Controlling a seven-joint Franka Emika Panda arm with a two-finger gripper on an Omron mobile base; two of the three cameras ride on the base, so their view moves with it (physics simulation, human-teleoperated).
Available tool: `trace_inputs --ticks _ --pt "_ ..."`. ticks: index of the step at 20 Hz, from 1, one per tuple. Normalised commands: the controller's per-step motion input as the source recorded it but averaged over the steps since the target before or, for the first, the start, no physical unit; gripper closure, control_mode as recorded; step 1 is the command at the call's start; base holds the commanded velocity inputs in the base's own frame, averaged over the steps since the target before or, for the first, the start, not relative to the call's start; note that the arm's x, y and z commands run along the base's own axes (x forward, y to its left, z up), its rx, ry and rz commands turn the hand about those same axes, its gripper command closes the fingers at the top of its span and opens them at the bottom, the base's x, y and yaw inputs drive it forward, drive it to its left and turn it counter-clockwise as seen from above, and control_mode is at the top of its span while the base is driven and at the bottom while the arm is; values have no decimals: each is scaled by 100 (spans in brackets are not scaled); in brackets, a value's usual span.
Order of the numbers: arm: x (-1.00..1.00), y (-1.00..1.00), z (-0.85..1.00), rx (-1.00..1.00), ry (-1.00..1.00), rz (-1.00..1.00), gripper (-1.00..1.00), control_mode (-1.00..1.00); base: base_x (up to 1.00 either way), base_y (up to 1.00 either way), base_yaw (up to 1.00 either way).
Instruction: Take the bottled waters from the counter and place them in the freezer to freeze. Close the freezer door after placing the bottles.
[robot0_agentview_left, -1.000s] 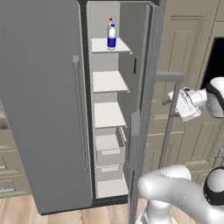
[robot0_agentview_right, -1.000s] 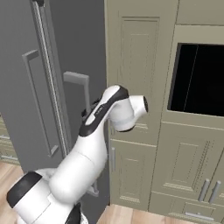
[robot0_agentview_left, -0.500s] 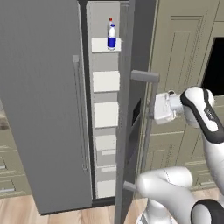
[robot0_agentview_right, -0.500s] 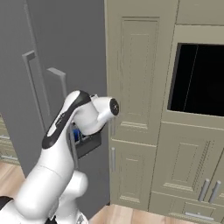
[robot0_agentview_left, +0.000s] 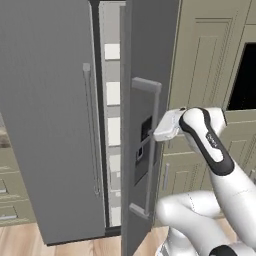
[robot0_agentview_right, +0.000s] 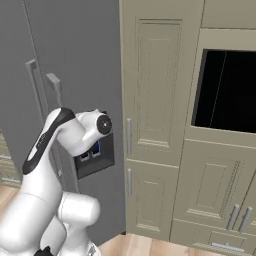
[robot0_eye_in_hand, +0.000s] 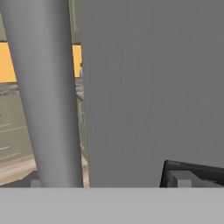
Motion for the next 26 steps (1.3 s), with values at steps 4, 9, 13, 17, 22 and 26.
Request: trace_inputs --ticks 4,9,13,17,22,26 --pt "45 3 0 0 2 -7 -100 -100 0 0 0" --pt "42 25 0 0 0 -20 -100 -100 0 0 0" --pt "26 29 0 0 0 -21 -100 -100 0 0 0" --pt "32 31 0 0 0 -19 -100 -100 0 0 0" --pt "37 38 0 0 0 -21 -100 -100 0 0 0" --pt "29 24 11 -1 1 -20 -100 -100 0 0 0"
